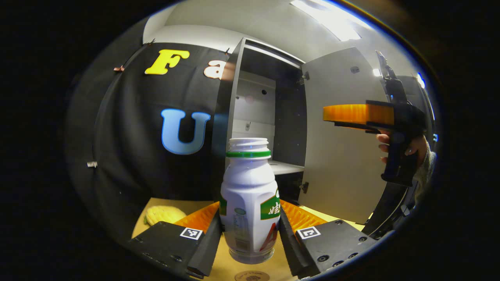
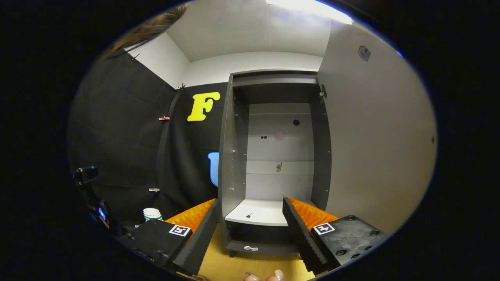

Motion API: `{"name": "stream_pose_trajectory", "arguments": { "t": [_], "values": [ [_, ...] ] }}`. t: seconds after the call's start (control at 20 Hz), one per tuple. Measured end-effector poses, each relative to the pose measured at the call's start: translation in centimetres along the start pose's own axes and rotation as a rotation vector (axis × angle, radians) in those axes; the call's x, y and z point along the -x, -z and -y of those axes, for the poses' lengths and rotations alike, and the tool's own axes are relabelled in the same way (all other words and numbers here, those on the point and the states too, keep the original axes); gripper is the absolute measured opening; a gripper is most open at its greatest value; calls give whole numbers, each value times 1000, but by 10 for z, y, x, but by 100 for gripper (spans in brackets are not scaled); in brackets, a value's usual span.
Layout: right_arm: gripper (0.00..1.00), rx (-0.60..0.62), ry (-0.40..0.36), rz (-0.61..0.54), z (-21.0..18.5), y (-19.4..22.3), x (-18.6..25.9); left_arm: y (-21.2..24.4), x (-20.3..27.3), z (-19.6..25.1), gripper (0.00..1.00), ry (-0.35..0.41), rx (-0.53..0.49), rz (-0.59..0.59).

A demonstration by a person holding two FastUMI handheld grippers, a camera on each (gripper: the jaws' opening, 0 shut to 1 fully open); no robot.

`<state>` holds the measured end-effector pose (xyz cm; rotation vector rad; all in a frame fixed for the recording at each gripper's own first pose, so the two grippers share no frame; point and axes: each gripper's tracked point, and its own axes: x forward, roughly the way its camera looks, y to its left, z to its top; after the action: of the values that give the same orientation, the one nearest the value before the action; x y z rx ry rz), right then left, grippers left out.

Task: Open the cabinet door with the right hand, grasp the bottle in the cabinet with the left hand and place it on the coaster, then close the cabinet door with the right hand.

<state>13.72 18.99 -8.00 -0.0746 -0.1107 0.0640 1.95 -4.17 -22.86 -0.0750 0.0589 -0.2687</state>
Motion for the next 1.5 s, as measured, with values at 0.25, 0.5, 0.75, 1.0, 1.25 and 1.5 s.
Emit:
{"name": "stream_pose_trajectory", "arguments": {
  "t": [0.25, 0.5, 0.75, 1.0, 1.25, 1.5],
  "values": [
    [98, -9, -68, -144, -29, 87, -9, 86, 5, -3, 73, -41, 5, -33],
    [98, -77, -103, -234, -43, 132, -12, 145, 4, -1, 73, -37, 5, -42],
    [97, -107, -108, -275, -37, 154, -18, 182, -1, 4, 73, -38, -41, -61],
    [98, -174, -141, -321, -41, 170, -21, 205, 1, 8, 74, -46, -71, -76],
    [98, -170, -150, -362, -40, 185, -18, 210, 7, 11, 75, -36, -91, -65],
    [98, -172, -183, -389, -49, 188, -13, 218, 10, 7, 87, -58, -59, -105]
  ]
}}
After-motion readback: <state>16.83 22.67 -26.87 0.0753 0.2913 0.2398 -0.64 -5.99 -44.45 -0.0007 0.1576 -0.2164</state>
